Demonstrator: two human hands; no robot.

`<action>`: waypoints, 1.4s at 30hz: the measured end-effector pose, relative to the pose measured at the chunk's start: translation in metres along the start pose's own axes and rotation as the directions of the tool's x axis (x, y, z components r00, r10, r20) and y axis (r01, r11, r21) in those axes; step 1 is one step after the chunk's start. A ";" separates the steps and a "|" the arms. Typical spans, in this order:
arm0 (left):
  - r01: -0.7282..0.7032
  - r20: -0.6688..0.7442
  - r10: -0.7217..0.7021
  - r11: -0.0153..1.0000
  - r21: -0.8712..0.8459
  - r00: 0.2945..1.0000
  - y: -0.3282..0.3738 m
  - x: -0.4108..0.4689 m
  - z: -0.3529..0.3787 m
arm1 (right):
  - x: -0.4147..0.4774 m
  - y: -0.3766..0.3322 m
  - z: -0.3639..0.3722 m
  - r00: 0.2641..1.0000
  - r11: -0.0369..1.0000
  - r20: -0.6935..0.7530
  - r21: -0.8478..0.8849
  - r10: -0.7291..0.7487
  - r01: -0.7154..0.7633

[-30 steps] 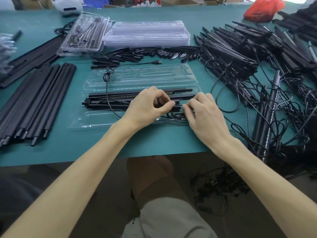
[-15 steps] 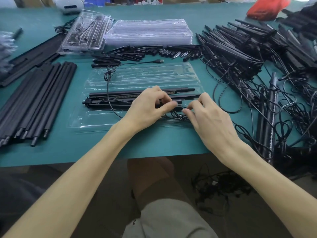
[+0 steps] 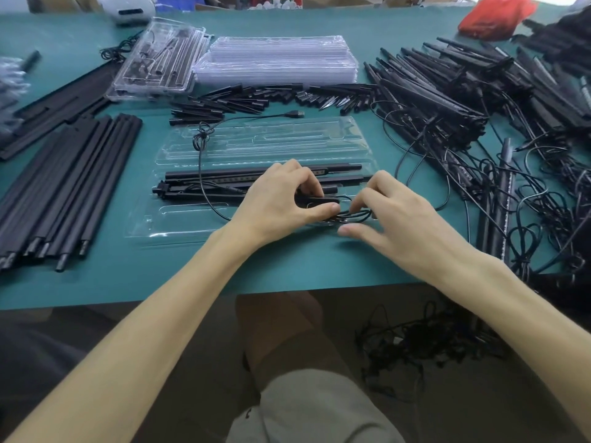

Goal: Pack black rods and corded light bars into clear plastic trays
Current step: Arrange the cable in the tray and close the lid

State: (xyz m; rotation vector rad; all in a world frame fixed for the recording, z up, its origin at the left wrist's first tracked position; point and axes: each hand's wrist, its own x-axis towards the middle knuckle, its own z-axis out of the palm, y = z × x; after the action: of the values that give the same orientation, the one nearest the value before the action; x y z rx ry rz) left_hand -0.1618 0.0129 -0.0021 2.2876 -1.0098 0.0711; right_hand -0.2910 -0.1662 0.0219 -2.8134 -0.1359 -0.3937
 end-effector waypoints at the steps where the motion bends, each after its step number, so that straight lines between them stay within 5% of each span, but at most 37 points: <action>1: 0.002 -0.001 -0.002 1.000 0.000 1.000 0.000 0.000 0.000 | 0.000 0.002 -0.001 1.000 1.000 0.006 -0.003 -0.018 0.018; 4: -0.007 -0.008 0.007 1.000 -0.018 1.000 0.000 0.000 -0.001 | 0.003 0.006 0.001 1.000 0.996 -0.021 0.088 0.012 -0.010; 8: -0.030 0.001 0.030 0.999 -0.036 1.000 0.001 -0.001 -0.001 | 0.015 0.013 -0.004 0.968 0.877 0.037 0.416 0.249 -0.242; 16: -0.019 0.031 0.021 0.999 -0.051 0.999 0.001 -0.002 -0.002 | 0.037 0.020 -0.016 0.920 0.872 0.254 0.320 0.297 -0.370; 34: -0.005 0.018 0.003 0.993 0.122 1.000 0.014 0.007 0.004 | 0.032 0.005 0.000 0.980 0.982 0.089 0.037 0.180 -0.184; 42: 0.015 0.033 -0.021 0.987 0.159 0.999 0.019 0.010 0.005 | 0.019 -0.018 0.006 0.995 0.958 0.059 -0.280 0.087 -0.067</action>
State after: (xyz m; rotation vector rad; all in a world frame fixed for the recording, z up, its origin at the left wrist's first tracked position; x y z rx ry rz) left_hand -0.1687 -0.0063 0.0073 2.4493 -1.0337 0.1077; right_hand -0.2736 -0.1466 0.0269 -3.0989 0.0161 -0.3171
